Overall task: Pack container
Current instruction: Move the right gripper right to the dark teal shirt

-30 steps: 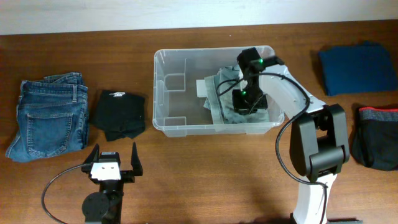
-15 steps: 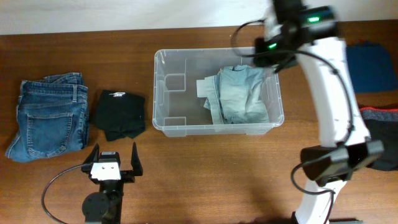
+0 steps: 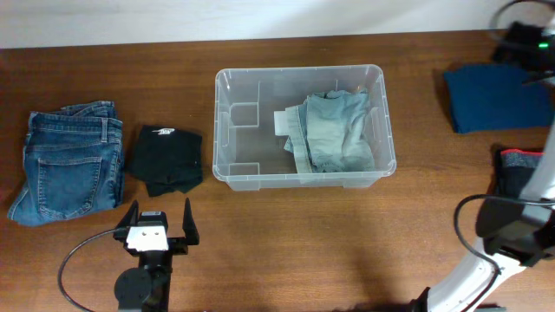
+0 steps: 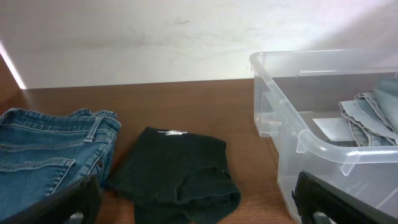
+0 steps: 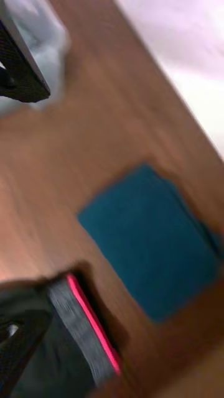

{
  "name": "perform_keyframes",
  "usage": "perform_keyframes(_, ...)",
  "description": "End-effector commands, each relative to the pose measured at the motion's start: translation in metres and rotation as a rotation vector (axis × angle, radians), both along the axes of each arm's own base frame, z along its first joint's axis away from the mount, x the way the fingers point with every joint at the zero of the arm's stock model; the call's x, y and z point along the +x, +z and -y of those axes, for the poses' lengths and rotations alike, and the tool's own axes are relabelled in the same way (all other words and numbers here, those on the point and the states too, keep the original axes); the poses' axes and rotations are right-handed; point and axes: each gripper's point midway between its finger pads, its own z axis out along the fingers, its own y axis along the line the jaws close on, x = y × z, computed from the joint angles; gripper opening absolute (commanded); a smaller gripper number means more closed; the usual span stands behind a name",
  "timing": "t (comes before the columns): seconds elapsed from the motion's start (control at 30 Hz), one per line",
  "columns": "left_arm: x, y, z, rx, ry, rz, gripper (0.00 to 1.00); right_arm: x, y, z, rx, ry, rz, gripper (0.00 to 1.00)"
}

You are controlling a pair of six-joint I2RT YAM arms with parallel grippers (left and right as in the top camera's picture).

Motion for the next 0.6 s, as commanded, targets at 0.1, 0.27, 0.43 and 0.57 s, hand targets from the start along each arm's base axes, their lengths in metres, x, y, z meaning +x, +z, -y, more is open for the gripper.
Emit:
perform_keyframes(0.1, 0.0, -0.001, 0.001, 0.014, -0.011, 0.003, 0.99, 0.015, -0.038, 0.043, 0.0, -0.068, -0.03, 0.99)
perform_keyframes(0.27, 0.0, -0.001, 0.001, 0.014, -0.011, 0.003, 1.0, 0.027, -0.087, 0.053, 0.134, -0.245, -0.061, 0.99)
perform_keyframes(0.43, 0.0, -0.001, 0.001, 0.014, -0.011, 0.003, 0.99, 0.031, -0.135, 0.061, 0.283, -0.35, -0.099, 0.99)
perform_keyframes(0.57, 0.0, -0.001, 0.001, 0.014, -0.011, 0.003, 0.99, 0.029, -0.175, 0.072, 0.412, -0.366, -0.129, 0.99)
